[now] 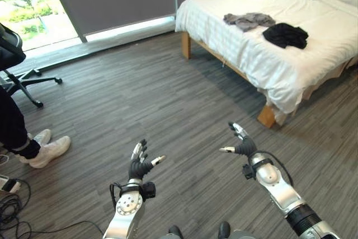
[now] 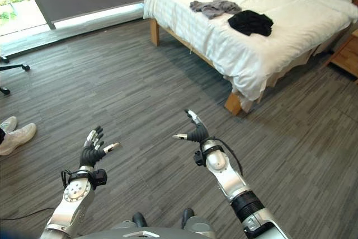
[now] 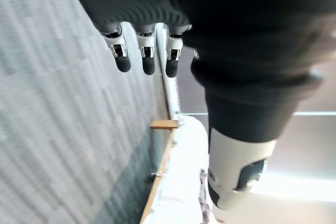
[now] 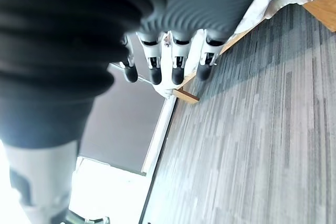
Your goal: Pick up bed clothes into laundry basket.
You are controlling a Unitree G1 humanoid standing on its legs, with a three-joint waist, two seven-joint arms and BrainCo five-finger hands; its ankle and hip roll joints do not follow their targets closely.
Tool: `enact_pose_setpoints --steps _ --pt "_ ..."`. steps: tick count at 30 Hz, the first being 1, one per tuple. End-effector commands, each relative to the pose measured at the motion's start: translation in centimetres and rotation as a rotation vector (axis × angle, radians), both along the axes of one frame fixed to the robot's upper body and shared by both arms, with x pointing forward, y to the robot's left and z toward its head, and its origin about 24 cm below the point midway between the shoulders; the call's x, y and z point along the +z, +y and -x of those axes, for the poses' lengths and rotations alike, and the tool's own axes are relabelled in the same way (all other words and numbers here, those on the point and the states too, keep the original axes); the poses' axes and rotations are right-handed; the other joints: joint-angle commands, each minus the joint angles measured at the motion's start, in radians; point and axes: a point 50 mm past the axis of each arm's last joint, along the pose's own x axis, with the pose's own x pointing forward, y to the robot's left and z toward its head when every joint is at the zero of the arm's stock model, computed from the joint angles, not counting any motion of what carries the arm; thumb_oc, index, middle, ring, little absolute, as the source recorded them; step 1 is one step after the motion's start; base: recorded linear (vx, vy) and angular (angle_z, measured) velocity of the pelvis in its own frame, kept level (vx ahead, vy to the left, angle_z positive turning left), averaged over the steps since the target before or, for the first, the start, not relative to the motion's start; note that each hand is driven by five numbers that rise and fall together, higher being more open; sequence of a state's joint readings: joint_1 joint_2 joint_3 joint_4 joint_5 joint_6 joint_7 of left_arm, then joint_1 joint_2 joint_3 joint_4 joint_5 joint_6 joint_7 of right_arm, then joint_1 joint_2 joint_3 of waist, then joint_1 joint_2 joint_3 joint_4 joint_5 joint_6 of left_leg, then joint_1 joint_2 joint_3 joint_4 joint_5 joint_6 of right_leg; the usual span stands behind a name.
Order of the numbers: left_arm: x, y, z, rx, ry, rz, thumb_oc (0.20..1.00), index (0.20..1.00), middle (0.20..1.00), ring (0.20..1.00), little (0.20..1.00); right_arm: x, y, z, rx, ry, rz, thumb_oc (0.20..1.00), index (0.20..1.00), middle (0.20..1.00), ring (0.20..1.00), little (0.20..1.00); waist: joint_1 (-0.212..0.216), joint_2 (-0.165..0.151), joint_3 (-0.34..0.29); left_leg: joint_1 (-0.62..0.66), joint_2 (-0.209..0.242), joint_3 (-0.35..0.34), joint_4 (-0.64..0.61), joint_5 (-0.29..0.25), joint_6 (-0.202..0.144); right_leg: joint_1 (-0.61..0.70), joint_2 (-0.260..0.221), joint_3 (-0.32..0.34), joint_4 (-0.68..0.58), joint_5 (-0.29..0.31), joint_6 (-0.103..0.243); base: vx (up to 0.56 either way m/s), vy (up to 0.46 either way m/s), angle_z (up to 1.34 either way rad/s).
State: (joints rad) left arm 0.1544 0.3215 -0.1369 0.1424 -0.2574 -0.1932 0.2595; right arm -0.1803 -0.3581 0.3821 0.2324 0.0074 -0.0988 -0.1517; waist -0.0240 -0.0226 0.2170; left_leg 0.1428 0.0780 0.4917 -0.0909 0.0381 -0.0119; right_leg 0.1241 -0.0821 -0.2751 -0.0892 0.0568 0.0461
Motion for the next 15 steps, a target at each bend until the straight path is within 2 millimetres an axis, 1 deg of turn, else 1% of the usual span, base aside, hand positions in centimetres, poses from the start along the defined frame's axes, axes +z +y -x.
enact_pose_setpoints --steps 1,3,4,5,6,11,12,13,14,15 --pt "3.9 0.2 -1.3 -0.044 -0.195 -0.156 1.000 1.000 1.000 1.000 1.000 5.1 0.9 -1.2 0.029 -0.229 -0.087 1.000 1.000 1.000 1.000 1.000 0.000 -0.051 0.021 0.048 0.079 -0.043 0.004 -0.128 -0.079 0.017 -0.088 0.007 0.002 -0.034 0.074 0.00 0.000 0.00" --pt "5.1 -0.1 -2.0 -0.069 -0.235 -0.173 1.000 1.000 1.000 1.000 1.000 4.7 0.6 -1.1 0.004 -0.221 -0.084 1.000 1.000 1.000 1.000 1.000 -0.003 -0.046 0.023 0.046 0.081 -0.044 0.004 -0.125 -0.082 0.012 -0.085 0.009 0.002 -0.033 0.070 0.00 0.000 0.00" --pt "5.1 -0.1 -2.0 -0.070 -0.234 -0.173 1.000 1.000 1.000 1.000 1.000 4.7 0.6 -1.1 0.003 -0.222 -0.084 1.000 1.000 1.000 1.000 1.000 -0.003 -0.046 0.023 0.046 0.082 -0.044 0.004 -0.124 -0.082 0.012 -0.084 0.009 0.002 -0.033 0.070 0.03 -0.032 -0.07" --pt "5.1 -0.4 -2.0 -0.079 -0.236 -0.158 1.000 1.000 1.000 1.000 1.000 4.0 0.3 -1.1 -0.018 -0.198 -0.074 1.000 1.000 1.000 1.000 1.000 -0.003 -0.044 0.025 0.046 0.081 -0.048 0.004 -0.128 -0.082 0.013 -0.081 0.011 0.002 -0.037 0.068 0.04 -0.043 -0.08" --pt "5.1 -0.6 -2.0 -0.084 -0.237 -0.149 1.000 1.000 1.000 1.000 1.000 4.0 0.1 -1.1 -0.027 -0.196 -0.070 1.000 1.000 1.000 1.000 1.000 -0.004 -0.044 0.026 0.046 0.082 -0.051 0.004 -0.128 -0.083 0.013 -0.078 0.014 0.002 -0.040 0.066 0.05 -0.063 -0.08" --pt "4.9 -0.8 -2.0 -0.109 -0.222 -0.146 1.000 1.000 1.000 1.000 1.000 4.1 -0.6 -0.8 -0.040 -0.199 -0.066 1.000 1.000 1.000 1.000 1.000 -0.011 -0.043 0.032 0.048 0.085 -0.059 0.004 -0.128 -0.082 0.012 -0.059 0.023 0.002 -0.058 0.052 0.04 -0.061 0.01" --pt "4.5 -0.9 -2.0 -0.119 -0.201 -0.159 1.000 1.000 1.000 1.000 1.000 4.2 -0.7 -0.6 -0.033 -0.200 -0.065 1.000 1.000 1.000 1.000 1.000 -0.021 -0.041 0.032 0.064 0.082 -0.053 0.004 -0.137 -0.079 0.013 -0.050 0.026 0.002 -0.066 0.043 0.11 -0.101 -0.02" --pt "4.6 -0.9 -2.1 -0.123 -0.205 -0.173 1.000 1.000 1.000 1.000 1.000 4.5 -0.9 -0.3 -0.029 -0.215 -0.077 1.000 1.000 1.000 1.000 1.000 -0.023 -0.041 0.046 0.066 0.077 -0.042 0.046 -0.134 -0.084 0.022 -0.044 0.027 0.003 -0.082 0.032 0.11 -0.104 -0.02" --pt "4.6 -0.9 -2.1 -0.123 -0.205 -0.173 1.000 1.000 1.000 1.000 1.000 4.5 -0.9 -0.3 -0.029 -0.214 -0.078 1.000 1.000 1.000 1.000 1.000 -0.022 -0.042 0.047 0.064 0.079 -0.042 0.054 -0.139 -0.085 0.023 -0.044 0.027 0.004 -0.083 0.031 0.04 -0.115 -0.04" --pt "5.0 -0.9 -2.2 -0.129 -0.218 -0.177 1.000 1.000 1.000 1.000 1.000 4.6 -1.0 0.0 -0.028 -0.221 -0.089 1.000 1.000 1.000 1.000 1.000 -0.021 -0.052 0.063 0.030 0.089 -0.038 0.139 -0.149 -0.100 0.029 -0.049 0.022 0.002 -0.089 0.022 -0.01 -0.070 -0.05"
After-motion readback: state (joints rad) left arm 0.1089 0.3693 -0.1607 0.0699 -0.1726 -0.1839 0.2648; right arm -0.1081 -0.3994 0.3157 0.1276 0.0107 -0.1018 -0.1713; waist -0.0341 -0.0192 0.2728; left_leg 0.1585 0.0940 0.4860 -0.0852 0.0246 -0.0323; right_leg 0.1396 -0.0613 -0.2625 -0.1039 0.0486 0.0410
